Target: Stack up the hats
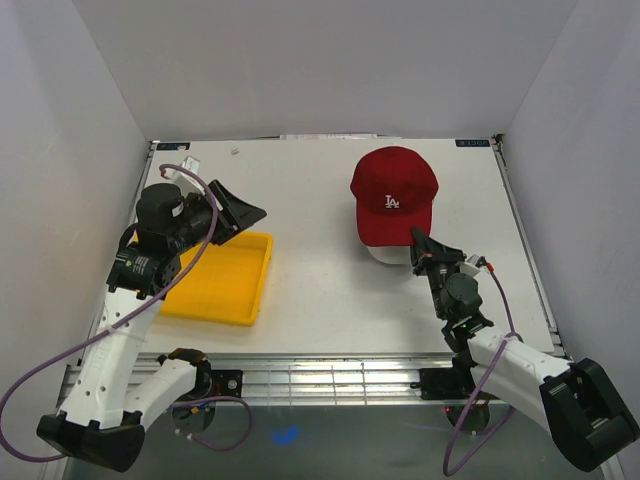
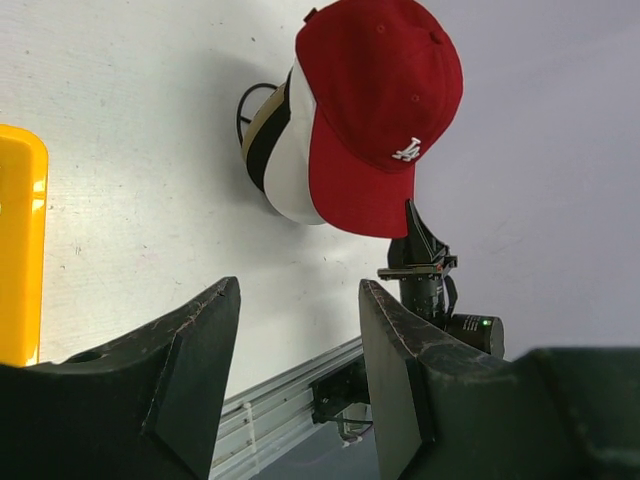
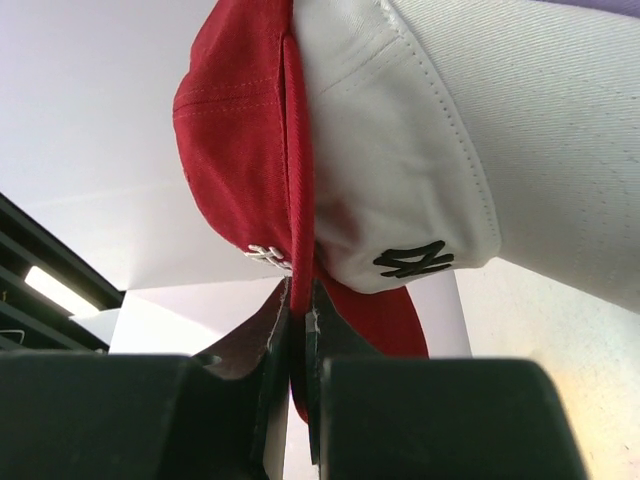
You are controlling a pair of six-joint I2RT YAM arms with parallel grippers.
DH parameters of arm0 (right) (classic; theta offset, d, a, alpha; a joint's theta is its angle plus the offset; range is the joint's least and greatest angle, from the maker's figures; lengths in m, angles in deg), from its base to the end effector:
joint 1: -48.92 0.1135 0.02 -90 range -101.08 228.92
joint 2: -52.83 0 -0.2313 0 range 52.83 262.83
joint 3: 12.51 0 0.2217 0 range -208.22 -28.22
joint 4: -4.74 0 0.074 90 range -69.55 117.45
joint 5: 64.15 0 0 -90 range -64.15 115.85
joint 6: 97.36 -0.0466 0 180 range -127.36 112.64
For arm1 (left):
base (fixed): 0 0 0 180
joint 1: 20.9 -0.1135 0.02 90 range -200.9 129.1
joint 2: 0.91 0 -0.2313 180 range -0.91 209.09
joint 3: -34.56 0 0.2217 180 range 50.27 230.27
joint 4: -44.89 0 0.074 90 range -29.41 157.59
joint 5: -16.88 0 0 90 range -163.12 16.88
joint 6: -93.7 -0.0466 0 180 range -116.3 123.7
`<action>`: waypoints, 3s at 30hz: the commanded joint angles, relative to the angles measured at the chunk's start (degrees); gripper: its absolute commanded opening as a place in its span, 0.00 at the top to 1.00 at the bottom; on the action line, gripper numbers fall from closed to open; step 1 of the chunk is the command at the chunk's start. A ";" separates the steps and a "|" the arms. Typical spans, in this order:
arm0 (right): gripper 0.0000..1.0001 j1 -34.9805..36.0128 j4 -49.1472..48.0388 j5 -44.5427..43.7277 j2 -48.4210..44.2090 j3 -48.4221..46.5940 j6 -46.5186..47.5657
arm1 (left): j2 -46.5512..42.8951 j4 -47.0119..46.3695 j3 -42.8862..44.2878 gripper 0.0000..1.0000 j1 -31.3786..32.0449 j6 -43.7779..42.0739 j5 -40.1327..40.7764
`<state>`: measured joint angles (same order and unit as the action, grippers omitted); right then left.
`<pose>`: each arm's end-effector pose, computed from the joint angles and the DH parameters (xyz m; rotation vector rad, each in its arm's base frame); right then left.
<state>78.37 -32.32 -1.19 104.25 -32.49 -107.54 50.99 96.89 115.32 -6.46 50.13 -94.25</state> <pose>0.1670 0.0700 0.1900 1.2845 1.0694 1.4476 0.1696 -0.0610 0.3564 -0.3279 2.0757 -1.0329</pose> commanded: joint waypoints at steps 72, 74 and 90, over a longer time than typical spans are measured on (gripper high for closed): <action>0.37 -2.39 29.39 8.42 -5.80 -10.22 17.39 | -1.36 -0.70 -5.47 0.39 0.24 -2.49 -0.32; 0.36 -1.24 29.57 7.80 -5.28 -10.75 17.74 | -1.19 -0.78 -5.55 0.39 0.24 -2.31 -0.41; 0.39 3.33 24.04 3.23 -1.85 -11.11 16.33 | -1.71 -0.87 -6.70 0.39 0.24 -2.67 -0.50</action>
<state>81.37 -4.54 4.71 101.82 -40.90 -91.17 50.29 96.56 108.92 -6.44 48.06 -93.81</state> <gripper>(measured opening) 0.615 0.613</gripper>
